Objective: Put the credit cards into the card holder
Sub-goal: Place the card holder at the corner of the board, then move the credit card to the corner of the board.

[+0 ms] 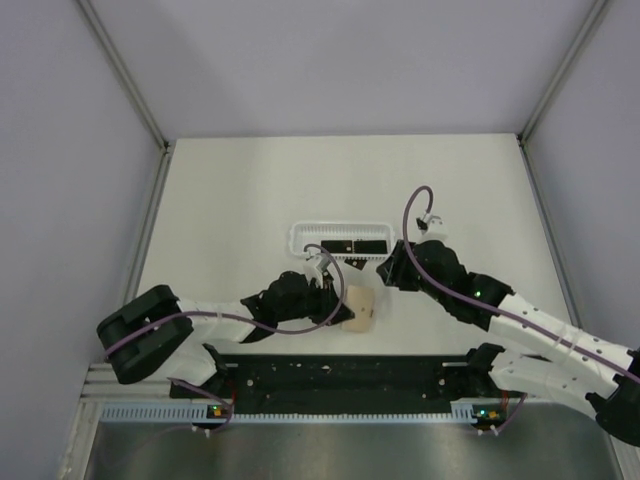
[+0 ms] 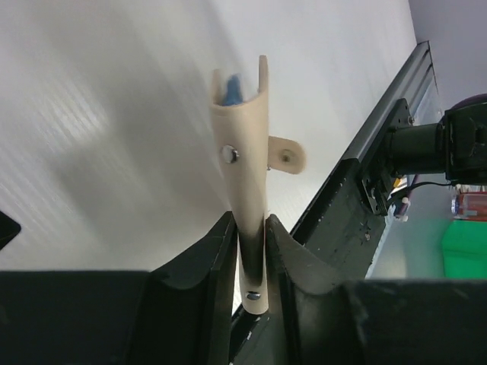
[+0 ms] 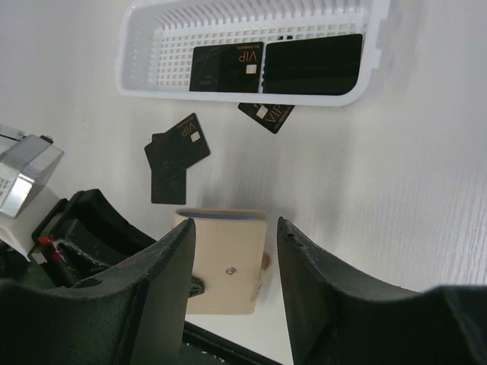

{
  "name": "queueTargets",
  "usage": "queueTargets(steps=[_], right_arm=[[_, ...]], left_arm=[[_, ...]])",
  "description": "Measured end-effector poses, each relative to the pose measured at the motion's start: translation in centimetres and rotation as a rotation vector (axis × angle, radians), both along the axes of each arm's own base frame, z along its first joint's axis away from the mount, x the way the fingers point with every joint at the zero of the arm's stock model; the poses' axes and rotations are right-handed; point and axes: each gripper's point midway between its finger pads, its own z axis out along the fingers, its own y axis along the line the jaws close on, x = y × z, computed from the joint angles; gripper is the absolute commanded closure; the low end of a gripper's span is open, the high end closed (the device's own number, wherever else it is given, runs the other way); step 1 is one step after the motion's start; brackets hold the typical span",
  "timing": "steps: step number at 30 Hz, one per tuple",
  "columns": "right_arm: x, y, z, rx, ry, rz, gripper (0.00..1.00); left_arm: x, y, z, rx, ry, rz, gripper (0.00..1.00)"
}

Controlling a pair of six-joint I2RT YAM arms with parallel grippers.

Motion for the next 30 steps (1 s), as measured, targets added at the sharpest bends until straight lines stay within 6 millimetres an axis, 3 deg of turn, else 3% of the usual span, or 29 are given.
queueTargets(steps=[5, 10, 16, 22, 26, 30], right_arm=[[0.2, -0.6, -0.1, -0.004, 0.000, -0.023, 0.52], [0.4, -1.1, -0.3, -0.015, 0.004, -0.039, 0.52], [0.5, -0.3, -1.5, -0.037, 0.031, -0.006, 0.58], [0.6, 3.3, -3.6, -0.021, 0.088, 0.112, 0.62], [0.1, 6.5, -5.3, -0.039, 0.141, 0.195, 0.66], [0.3, 9.3, -6.7, -0.017, 0.165, 0.245, 0.67]], left_arm=[[-0.2, -0.1, -1.6, 0.043, 0.052, 0.029, 0.38], [0.9, 1.0, -1.4, 0.093, 0.028, 0.110, 0.21], [3.1, 3.8, 2.4, 0.112, -0.094, 0.265, 0.23], [5.2, 7.8, 5.5, 0.114, -0.191, 0.445, 0.34], [6.3, 10.6, 4.4, 0.157, -0.185, 0.543, 0.38], [6.7, 13.4, 0.8, 0.229, -0.123, 0.607, 0.41]])
